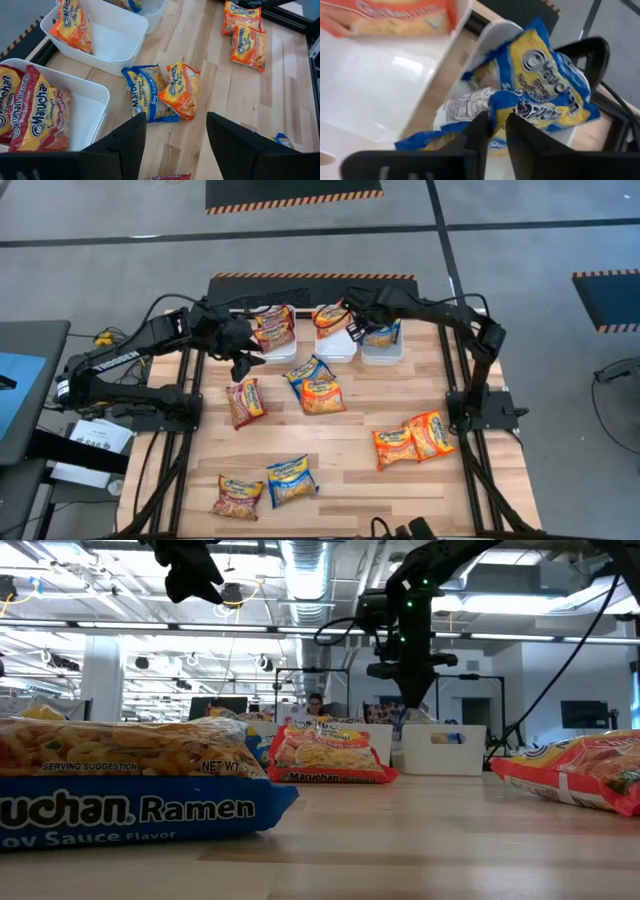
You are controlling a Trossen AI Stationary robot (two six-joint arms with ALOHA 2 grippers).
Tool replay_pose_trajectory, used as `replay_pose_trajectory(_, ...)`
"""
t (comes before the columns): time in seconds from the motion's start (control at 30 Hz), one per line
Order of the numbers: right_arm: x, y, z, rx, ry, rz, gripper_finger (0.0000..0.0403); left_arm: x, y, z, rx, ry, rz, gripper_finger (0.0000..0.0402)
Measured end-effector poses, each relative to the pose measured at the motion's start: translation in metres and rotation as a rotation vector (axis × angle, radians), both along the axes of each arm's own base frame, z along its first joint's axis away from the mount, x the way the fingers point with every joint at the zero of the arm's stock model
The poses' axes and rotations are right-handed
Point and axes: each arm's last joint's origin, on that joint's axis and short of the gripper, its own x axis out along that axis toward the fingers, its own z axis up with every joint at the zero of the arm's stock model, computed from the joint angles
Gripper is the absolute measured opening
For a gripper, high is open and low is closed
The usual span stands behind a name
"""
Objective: Sort Maruchan noodles
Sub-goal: Put the blue noodle pack into the right white bin
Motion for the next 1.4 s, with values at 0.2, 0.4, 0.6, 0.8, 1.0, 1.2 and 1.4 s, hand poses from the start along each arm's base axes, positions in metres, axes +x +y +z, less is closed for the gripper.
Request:
replay_pose_trajectory(0.2, -0.01, -0.002, 0.007, 0.017, 0.017, -0.006, 0.0148, 0.0, 0.0, 0.0, 0.007, 0.003, 0.01, 0.0194)
replay_pose_trajectory(0.4, -0.022, 0.005, 0.035, -0.015, -0.053, 0.018, 0.019, 0.0, 0.0, 0.0, 0.009, 0.004, 0.013, 0.0194)
replay_pose_trajectory(0.6, -0.033, 0.002, 0.056, -0.059, 0.0, 0.283, 0.0207, 0.0, 0.0, 0.0, 0.004, 0.004, 0.017, 0.0194)
replay_pose_trajectory(0.8, -0.05, -0.018, 0.063, 0.03, -0.033, 0.651, 0.0207, 0.0, 0.0, 0.0, 0.007, 0.009, 0.014, 0.0194)
replay_pose_trajectory(1.0, -0.072, -0.041, 0.063, 0.063, -0.05, 0.843, 0.0207, 0.0, 0.0, 0.0, 0.002, 0.008, 0.018, 0.0194)
replay_pose_trajectory(1.2, -0.085, -0.05, 0.057, 0.119, -0.044, 0.972, 0.0207, 0.0, 0.001, 0.0, 0.008, 0.007, 0.024, 0.0194)
replay_pose_trajectory(1.4, -0.078, -0.057, 0.038, 0.185, -0.008, 1.016, 0.0207, 0.0, 0.004, 0.002, 0.064, -0.001, 0.087, 0.0194)
